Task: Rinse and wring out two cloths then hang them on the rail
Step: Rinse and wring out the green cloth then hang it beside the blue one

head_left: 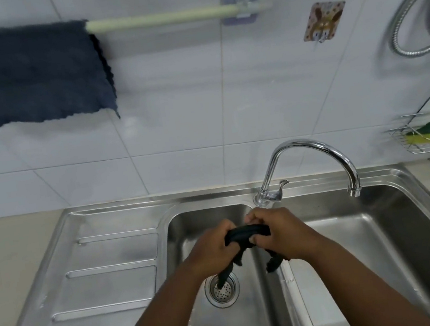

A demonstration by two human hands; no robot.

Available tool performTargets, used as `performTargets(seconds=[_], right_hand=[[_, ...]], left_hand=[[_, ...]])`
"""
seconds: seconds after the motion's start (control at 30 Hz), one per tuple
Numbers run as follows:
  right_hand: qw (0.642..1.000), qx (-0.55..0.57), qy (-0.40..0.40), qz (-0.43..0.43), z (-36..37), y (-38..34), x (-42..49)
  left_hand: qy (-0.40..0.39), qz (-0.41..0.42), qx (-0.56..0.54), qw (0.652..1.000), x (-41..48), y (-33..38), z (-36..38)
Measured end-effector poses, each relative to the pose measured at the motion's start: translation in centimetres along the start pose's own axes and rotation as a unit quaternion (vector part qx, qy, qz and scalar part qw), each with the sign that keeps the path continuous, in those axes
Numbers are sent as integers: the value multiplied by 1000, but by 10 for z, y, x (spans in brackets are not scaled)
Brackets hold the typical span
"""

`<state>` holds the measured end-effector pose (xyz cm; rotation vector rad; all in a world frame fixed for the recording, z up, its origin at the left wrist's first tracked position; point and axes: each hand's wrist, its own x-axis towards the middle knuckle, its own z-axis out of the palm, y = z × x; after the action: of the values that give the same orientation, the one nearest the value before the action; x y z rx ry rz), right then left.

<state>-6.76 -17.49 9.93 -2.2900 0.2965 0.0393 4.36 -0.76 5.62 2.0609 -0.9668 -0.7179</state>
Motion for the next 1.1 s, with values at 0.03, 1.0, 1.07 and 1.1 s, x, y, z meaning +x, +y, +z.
performTargets(seconds=[0.03, 1.0, 1.07, 1.1], right_hand=[[999, -27, -19, -8, -3, -8, -1], [928, 352, 96, 74, 32, -68, -23], [927, 358, 92, 68, 32, -73, -23], [925, 362, 92, 64, 34, -76, -22]], left_hand=[[-6, -4, 5, 1000, -6, 4, -9], [107, -56, -300, 946, -94, 19, -49], [28, -68, -153, 985, -95, 19, -47], [3, -74, -133, 988, -96, 22, -46]])
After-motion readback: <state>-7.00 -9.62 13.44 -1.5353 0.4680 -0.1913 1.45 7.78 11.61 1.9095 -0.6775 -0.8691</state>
